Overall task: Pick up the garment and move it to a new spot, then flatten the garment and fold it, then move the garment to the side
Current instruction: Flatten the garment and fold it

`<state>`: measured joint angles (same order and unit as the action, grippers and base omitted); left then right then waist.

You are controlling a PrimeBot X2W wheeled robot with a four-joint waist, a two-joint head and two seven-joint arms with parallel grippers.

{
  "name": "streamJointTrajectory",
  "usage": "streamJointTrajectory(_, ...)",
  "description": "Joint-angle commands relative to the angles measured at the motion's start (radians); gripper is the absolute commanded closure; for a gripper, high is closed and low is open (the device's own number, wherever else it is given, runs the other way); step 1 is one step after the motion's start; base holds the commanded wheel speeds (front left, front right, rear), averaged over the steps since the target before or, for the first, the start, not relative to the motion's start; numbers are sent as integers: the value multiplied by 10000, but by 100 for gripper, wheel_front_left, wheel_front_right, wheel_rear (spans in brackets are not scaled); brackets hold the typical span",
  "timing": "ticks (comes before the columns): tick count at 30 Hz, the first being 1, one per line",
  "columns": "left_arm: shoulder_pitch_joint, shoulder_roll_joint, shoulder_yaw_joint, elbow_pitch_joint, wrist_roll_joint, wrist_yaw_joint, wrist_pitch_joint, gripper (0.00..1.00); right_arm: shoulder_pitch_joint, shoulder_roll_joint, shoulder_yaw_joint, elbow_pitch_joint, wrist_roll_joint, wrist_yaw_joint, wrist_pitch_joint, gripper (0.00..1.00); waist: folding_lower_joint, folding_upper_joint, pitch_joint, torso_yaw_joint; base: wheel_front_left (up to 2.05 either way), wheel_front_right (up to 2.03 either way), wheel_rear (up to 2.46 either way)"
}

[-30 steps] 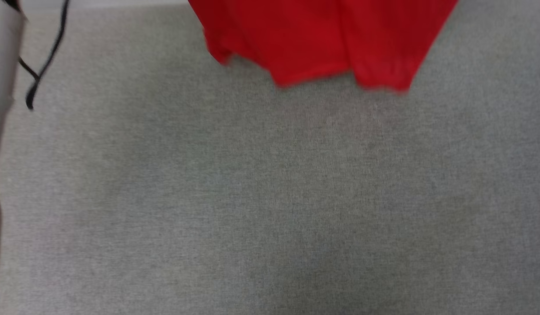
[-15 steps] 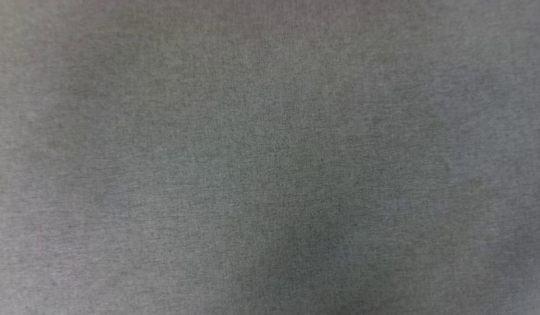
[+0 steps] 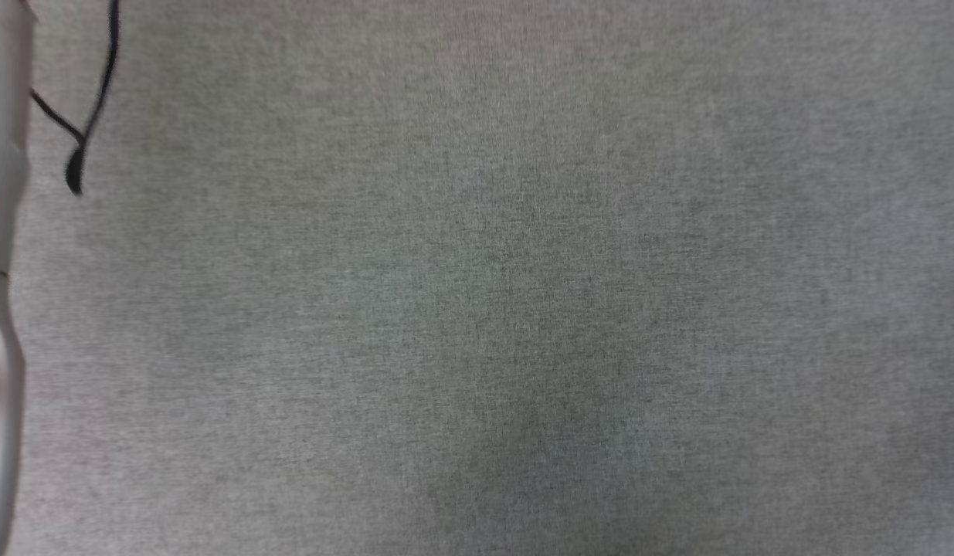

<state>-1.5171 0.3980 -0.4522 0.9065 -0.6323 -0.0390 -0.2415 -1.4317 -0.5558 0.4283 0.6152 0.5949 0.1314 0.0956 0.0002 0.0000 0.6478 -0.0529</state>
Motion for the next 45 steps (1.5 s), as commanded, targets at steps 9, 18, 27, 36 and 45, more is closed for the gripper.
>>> streamJointTrajectory(9, 3752, -48, 1086, -865, -338, -69, -245, 100, 3257, 94, 1064, -433, 1057, -14, -620, 100, -2, 0, -2238, 210, 0, 0, 0)
streamJointTrajectory(18, 8789, -265, 2373, -3364, -39, 277, -246, 100, 7144, -330, 943, -1706, 1547, -14, -537, 100, -2, 0, -4215, 416, 0, 0, 0)
streamJointTrajectory(27, 12597, -442, 2551, -4646, 129, 706, -246, 100, 11057, 63, 163, -2846, 1139, -14, 514, 100, -2, 0, -5722, 406, 0, 0, 0)
streamJointTrajectory(36, 15332, -298, 2267, -5542, 203, 1265, 112, 100, 14867, 1055, -749, -3710, 504, -12, 1755, 100, -2, 0, -6656, 544, 0, 0, 0)
streamJointTrajectory(45, 15997, -244, 2060, -6296, 407, 1542, 126, 100, 16367, 1864, -1861, -4641, -22, -12, 2679, 0, -2, 0, -6641, 823, 0, 0, 0)
